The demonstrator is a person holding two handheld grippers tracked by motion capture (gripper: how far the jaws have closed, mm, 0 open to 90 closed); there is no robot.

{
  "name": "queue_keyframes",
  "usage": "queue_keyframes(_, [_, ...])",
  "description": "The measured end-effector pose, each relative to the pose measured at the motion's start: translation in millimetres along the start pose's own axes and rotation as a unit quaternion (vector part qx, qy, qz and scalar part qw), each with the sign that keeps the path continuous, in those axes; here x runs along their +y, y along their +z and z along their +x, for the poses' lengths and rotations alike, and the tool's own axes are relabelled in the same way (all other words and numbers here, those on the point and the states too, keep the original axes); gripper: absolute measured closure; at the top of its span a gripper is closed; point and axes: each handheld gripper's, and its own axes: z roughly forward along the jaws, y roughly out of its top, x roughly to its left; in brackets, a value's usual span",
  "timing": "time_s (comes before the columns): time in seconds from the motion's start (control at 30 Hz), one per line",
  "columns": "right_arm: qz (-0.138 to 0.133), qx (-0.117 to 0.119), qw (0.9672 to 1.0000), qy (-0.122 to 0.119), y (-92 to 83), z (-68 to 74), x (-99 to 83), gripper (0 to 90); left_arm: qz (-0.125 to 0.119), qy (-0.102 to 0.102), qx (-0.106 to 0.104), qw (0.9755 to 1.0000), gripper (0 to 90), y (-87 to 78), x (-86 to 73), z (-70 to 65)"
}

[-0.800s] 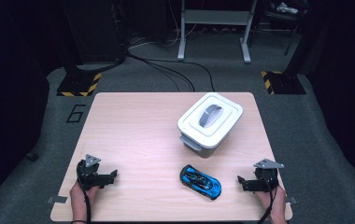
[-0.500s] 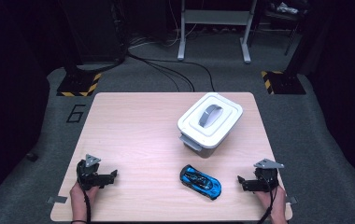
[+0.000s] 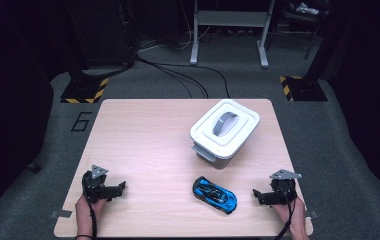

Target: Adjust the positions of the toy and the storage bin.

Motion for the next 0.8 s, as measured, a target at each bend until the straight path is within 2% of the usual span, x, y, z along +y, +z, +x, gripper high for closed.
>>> queue_keyframes(0.1, [-0.002,0.005,1.0000,0.003,-1.4,0.3,-0.2,0.0,0.000,0.000,0.000,1.0000,0.3,0.0,0.0,0.0])
queue_keyframes(0.2, [0.003,0.011,0.9999,-0.010,-5.2,6.5,1.8,0.0,0.000,0.000,0.001,1.0000,0.3,-0.1,0.0,-0.1])
queue_keyframes(0.3, [0.001,0.016,0.9998,-0.008,-8.9,11.4,4.6,0.0,0.000,0.000,0.001,1.0000,0.3,-0.1,0.0,-0.1])
queue_keyframes(0.47, [-0.005,0.035,0.9989,-0.032,-15.8,26.2,14.6,0.0,0.000,0.000,0.001,1.0000,0.4,-0.2,-0.1,-0.2])
queue_keyframes(0.63, [-0.003,0.051,0.9977,-0.045,-17.6,37.3,19.7,0.0,0.000,0.000,0.001,1.0000,0.3,-0.2,-0.1,-0.3])
queue_keyframes(0.8, [0.004,0.073,0.9951,-0.067,-18.0,51.9,28.9,0.0,0.000,0.000,0.001,1.0000,0.3,-0.3,-0.1,-0.2])
